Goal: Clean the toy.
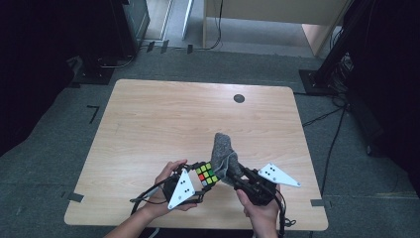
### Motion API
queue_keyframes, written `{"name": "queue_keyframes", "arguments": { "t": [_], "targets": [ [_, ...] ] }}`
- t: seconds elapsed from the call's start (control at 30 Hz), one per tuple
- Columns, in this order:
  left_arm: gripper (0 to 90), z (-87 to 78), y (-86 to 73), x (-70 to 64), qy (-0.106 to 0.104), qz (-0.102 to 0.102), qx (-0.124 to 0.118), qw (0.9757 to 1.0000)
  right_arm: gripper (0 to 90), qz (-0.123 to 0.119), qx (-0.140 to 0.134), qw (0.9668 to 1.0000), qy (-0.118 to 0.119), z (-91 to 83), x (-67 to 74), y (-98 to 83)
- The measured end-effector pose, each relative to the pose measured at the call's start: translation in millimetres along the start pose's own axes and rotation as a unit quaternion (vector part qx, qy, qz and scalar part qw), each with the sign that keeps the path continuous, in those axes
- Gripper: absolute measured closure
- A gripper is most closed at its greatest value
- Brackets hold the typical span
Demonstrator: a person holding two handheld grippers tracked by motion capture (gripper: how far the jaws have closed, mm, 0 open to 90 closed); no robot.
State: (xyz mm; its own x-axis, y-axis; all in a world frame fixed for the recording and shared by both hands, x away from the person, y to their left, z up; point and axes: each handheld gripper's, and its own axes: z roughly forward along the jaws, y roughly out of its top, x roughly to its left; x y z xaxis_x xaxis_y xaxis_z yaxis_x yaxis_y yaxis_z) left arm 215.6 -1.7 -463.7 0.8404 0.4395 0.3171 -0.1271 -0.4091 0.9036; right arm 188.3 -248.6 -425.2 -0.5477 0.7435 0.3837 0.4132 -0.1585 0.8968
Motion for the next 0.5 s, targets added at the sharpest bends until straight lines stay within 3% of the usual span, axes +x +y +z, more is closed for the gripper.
{"name": "queue_keyframes", "arguments": {
  "t": [0.13, 0.23, 0.3, 0.33, 0.37, 0.43, 0.5],
  "targets": [
    [34.4, -3.3, 1.4, -3.9, 0.003, 0.012, 0.005, 0.9999, 63.4, -0.008, 0.024, 0.9997, 0.007, 7.9, 4.3, -6.2],
    [34.4, -2.7, -1.3, -0.4, 0.003, 0.006, 0.005, 1.0000, 63.3, -0.002, 0.030, 0.9995, -0.010, 11.1, -3.4, -10.4],
    [34.4, -2.3, -2.4, 3.8, 0.005, -0.001, 0.003, 1.0000, 63.1, -0.009, 0.050, 0.9980, -0.039, 12.9, -12.2, -11.5],
    [34.4, -2.3, -3.4, 8.0, 0.007, -0.010, -0.003, 0.9999, 63.1, -0.028, 0.066, 0.9948, -0.072, 12.4, -23.3, -11.5],
    [34.4, -2.3, -3.4, 8.0, 0.007, -0.010, -0.003, 0.9999, 63.1, -0.028, 0.066, 0.9948, -0.072, 12.4, -23.3, -11.5],
    [34.4, -1.1, -5.2, 11.5, 0.008, -0.015, -0.003, 0.9999, 63.2, -0.004, 0.057, 0.9952, -0.079, 7.7, -30.9, -9.6],
    [34.4, 1.1, -7.0, 11.5, 0.009, -0.015, 0.001, 0.9998, 63.2, 0.014, 0.036, 0.9970, -0.067, 1.4, -32.0, -5.8]
  ]
}}
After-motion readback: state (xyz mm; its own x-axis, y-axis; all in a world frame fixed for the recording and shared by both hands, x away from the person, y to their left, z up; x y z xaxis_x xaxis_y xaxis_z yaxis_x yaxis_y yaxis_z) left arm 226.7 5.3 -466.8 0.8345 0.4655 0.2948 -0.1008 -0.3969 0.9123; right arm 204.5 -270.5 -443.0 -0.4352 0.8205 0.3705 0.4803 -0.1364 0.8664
